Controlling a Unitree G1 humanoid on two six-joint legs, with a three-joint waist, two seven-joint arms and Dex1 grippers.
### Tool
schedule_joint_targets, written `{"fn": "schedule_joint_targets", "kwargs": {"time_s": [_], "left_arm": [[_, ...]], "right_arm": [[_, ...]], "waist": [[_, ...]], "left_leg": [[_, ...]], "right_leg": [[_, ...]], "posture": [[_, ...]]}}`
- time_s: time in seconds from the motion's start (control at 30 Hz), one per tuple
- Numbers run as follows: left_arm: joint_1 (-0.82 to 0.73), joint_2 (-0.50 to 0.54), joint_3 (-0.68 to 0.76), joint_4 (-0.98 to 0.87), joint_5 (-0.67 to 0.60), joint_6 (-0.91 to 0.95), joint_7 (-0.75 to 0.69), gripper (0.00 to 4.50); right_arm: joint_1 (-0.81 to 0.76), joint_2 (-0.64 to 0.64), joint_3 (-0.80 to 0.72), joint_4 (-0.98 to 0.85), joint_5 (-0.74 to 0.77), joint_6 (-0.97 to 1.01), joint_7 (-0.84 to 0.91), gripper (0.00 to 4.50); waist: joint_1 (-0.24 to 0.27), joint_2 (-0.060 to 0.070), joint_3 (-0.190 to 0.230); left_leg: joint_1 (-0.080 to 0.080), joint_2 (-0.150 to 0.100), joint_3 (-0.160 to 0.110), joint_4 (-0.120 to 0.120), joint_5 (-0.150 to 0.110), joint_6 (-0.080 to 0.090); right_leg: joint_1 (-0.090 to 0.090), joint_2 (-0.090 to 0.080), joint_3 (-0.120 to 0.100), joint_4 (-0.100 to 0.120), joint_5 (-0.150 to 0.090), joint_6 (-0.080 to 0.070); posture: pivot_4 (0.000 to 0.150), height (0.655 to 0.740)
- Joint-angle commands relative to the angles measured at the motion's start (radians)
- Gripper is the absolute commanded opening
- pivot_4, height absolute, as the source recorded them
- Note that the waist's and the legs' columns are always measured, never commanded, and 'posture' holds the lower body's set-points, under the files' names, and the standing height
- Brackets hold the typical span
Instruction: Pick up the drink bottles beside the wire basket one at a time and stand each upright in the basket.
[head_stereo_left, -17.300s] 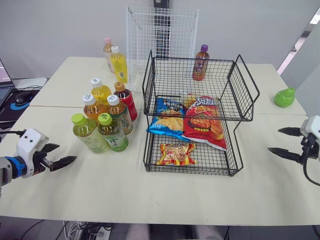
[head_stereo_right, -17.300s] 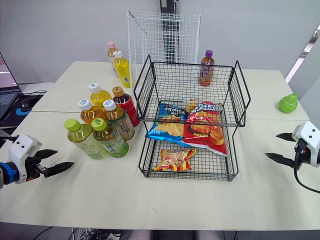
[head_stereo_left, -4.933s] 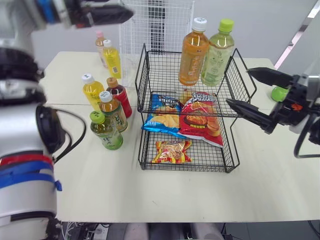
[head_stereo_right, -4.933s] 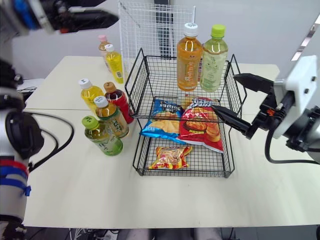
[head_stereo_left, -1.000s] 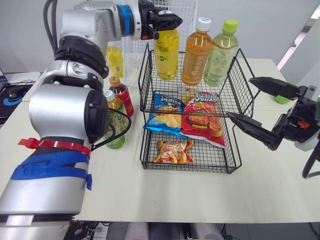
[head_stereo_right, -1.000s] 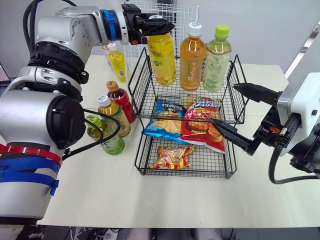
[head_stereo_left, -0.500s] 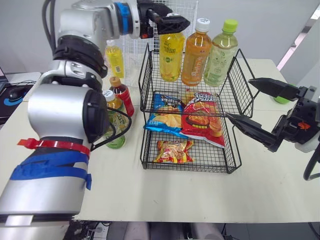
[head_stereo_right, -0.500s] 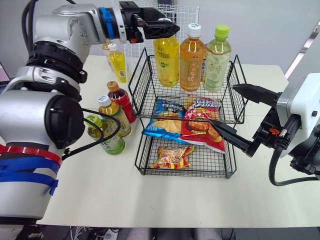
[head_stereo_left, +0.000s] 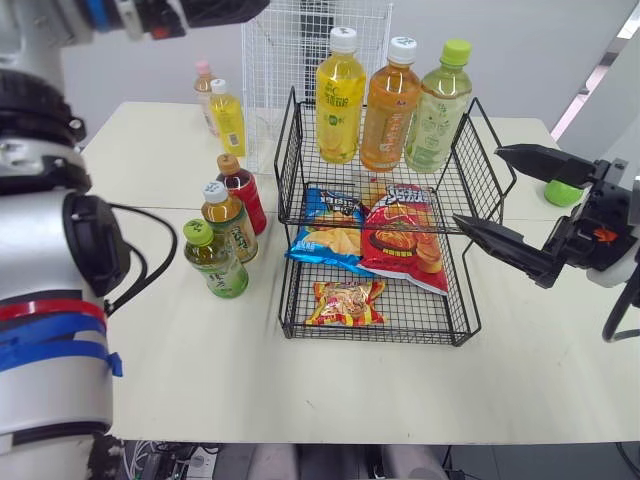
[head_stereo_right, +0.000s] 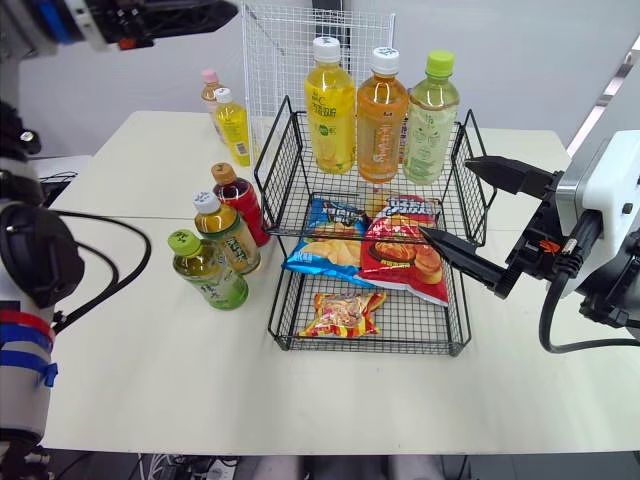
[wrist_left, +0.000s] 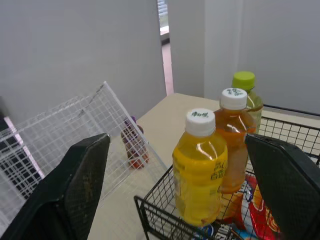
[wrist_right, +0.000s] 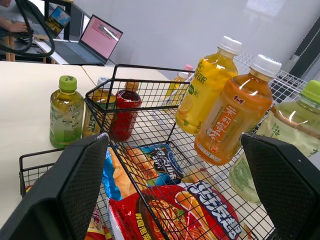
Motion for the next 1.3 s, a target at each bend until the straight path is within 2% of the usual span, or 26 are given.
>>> {"fn": "schedule_joint_targets", "kwargs": {"time_s": [0.03, 0.2, 0.37, 0.57, 0.7, 0.87, 1.13, 1.3], "left_arm": [[0.084, 0.098, 0.045, -0.197, -0.057, 0.069, -0.009, 4.45], [0.286, 0.228, 0.067, -0.382, -0.098, 0.114, -0.020, 4.45], [0.607, 0.387, 0.153, -0.565, -0.190, 0.188, -0.101, 4.45], [0.973, 0.410, 0.336, -0.775, -0.307, 0.285, -0.096, 4.45], [1.147, 0.341, 0.463, -0.938, -0.390, 0.388, -0.007, 4.45], [1.254, 0.135, 0.605, -1.126, -0.465, 0.478, 0.236, 4.45], [1.276, -0.127, 0.580, -1.357, -0.497, 0.469, 0.596, 4.45], [1.309, -0.224, 0.495, -1.443, -0.415, 0.392, 0.792, 4.45]], "right_arm": [[-0.040, 0.002, 0.032, 0.022, -0.031, -0.034, 0.044, 4.50], [-0.081, 0.012, 0.085, 0.053, -0.071, -0.055, 0.106, 4.50], [-0.117, 0.010, 0.182, 0.034, -0.080, -0.065, 0.233, 4.50], [-0.070, 0.021, 0.203, -0.036, -0.065, -0.064, 0.285, 4.50], [-0.064, 0.030, 0.197, -0.039, -0.057, -0.060, 0.286, 4.50], [-0.065, 0.028, 0.202, -0.037, -0.045, -0.047, 0.285, 4.50], [-0.067, 0.031, 0.209, -0.034, -0.054, -0.051, 0.292, 4.50], [-0.071, 0.032, 0.213, -0.033, -0.058, -0.052, 0.295, 4.50]], "waist": [[-0.001, 0.000, 0.000], [-0.003, 0.000, 0.000], [-0.006, 0.001, 0.000], [0.009, 0.001, 0.000], [0.015, 0.001, -0.001], [0.016, 0.000, -0.001], [0.016, -0.001, -0.001], [0.016, -0.001, -0.002]], "left_leg": [[0.000, 0.000, 0.000, 0.000, 0.000, 0.000], [0.001, 0.000, 0.000, 0.000, 0.000, 0.000], [0.002, 0.001, 0.001, 0.000, 0.000, 0.000], [0.002, 0.002, 0.000, 0.000, 0.000, 0.000], [0.002, 0.002, 0.000, 0.001, 0.000, 0.000], [0.003, 0.002, 0.000, 0.001, 0.000, 0.000], [0.003, 0.001, 0.000, 0.001, 0.000, 0.000], [0.005, 0.000, 0.000, 0.001, 0.000, 0.000]], "right_leg": [[0.000, 0.000, 0.000, 0.000, 0.000, 0.000], [0.000, 0.000, 0.000, 0.000, 0.000, 0.000], [0.000, -0.001, 0.000, 0.001, 0.000, 0.000], [0.001, -0.003, -0.001, 0.001, 0.000, -0.001], [0.001, -0.004, -0.001, 0.001, 0.000, -0.001], [0.003, -0.005, -0.001, 0.001, 0.000, -0.001], [0.004, -0.004, 0.000, 0.001, 0.000, -0.001], [0.005, -0.003, 0.001, 0.000, 0.000, -0.001]], "posture": [[0.150, 0.7360], [0.150, 0.7360], [0.150, 0.7360], [0.150, 0.7360], [0.150, 0.7360], [0.150, 0.7360], [0.150, 0.7360], [0.150, 0.7360]]}}
